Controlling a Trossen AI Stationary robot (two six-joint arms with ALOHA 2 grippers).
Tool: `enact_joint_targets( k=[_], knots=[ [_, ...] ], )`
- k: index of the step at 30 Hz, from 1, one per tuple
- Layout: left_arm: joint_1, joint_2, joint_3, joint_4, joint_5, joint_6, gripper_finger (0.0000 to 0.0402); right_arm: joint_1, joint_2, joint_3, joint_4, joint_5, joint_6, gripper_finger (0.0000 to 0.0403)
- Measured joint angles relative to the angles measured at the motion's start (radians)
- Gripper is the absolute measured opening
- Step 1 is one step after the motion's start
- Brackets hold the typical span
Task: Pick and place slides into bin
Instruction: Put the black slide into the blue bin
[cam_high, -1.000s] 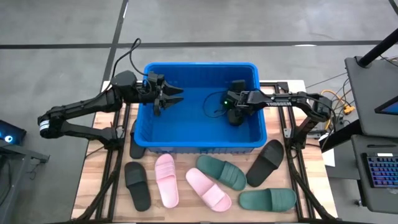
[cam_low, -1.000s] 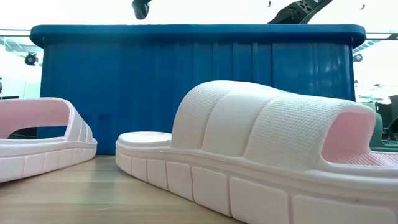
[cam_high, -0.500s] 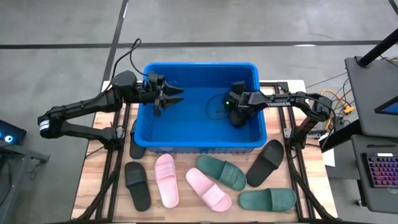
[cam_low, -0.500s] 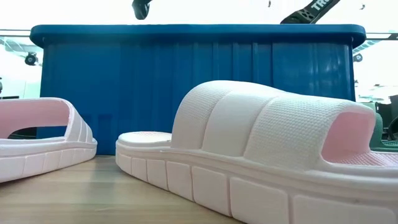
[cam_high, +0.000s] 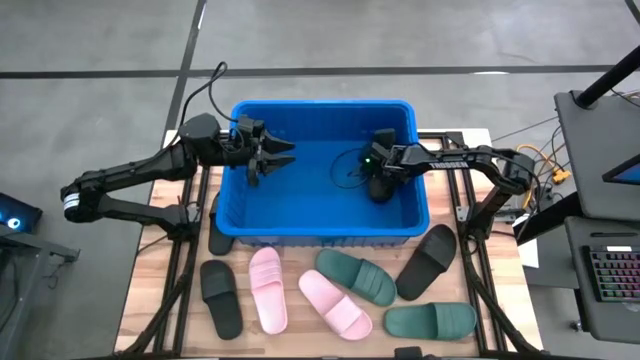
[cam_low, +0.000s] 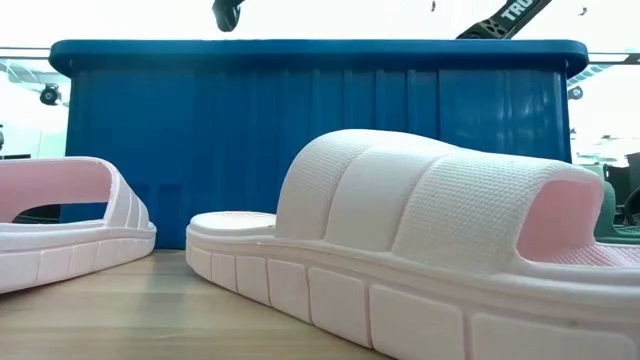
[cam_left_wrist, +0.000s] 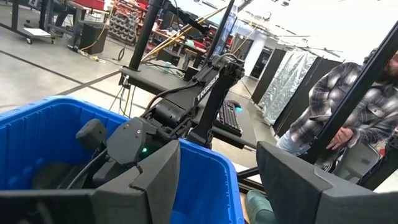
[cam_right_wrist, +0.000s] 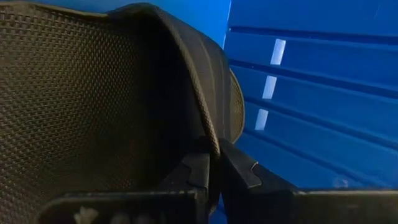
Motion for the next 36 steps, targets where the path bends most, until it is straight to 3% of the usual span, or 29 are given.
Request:
enact_joint_targets(
  k=[14,26,36],
  knots=[
    [0.0,0.0,0.0,0.0,0.0,0.0,0.0196,-0.006,-0.001,-0.003,-0.005,-0.028,0.022,0.002],
    [0.0,0.0,0.0,0.0,0.0,-0.001,0.0196,-0.008,0.001,-0.004,-0.015,-0.024,-0.02,0.0081],
    [0.0,0.0,0.0,0.0,0.0,-0.002,0.0196,-0.009,0.001,0.022,-0.103,-0.031,0.096,0.0136]
  ],
)
